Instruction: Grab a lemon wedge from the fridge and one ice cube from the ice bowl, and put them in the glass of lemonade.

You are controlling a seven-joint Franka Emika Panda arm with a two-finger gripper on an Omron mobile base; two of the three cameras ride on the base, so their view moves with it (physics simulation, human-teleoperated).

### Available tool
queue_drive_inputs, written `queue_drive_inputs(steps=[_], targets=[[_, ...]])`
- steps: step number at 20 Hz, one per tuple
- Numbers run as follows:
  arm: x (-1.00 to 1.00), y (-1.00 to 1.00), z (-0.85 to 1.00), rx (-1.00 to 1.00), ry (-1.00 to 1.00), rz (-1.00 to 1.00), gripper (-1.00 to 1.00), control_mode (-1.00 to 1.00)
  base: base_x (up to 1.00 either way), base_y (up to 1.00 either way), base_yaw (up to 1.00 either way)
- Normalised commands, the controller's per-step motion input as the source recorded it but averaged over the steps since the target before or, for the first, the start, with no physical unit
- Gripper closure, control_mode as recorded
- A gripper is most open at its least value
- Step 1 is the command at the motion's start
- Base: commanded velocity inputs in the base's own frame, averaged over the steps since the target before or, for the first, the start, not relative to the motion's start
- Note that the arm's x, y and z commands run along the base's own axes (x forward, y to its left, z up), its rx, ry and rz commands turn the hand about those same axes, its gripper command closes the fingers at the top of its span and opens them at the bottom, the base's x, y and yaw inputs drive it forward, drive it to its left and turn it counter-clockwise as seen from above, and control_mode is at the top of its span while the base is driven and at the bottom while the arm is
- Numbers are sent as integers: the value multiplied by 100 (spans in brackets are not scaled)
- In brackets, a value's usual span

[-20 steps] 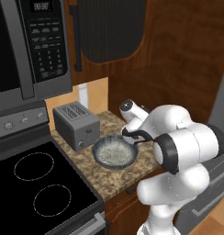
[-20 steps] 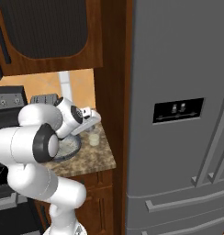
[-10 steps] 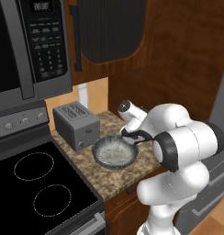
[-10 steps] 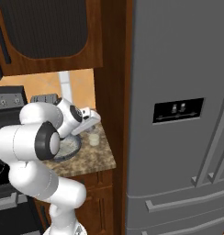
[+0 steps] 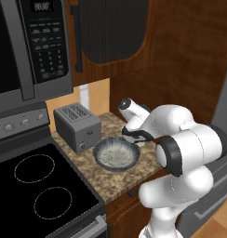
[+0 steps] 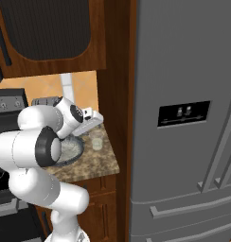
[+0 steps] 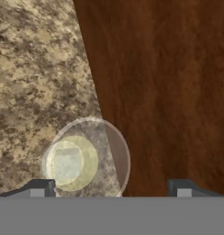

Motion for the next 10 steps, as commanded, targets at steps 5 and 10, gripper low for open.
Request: queue_drive_inputs(steps=[5,10], targets=[[-9,0,43,-2,-1,-5,-100,-100,0,0,0],[-58,20,37,2,-7,-3,-100,-100,0,0,0]])
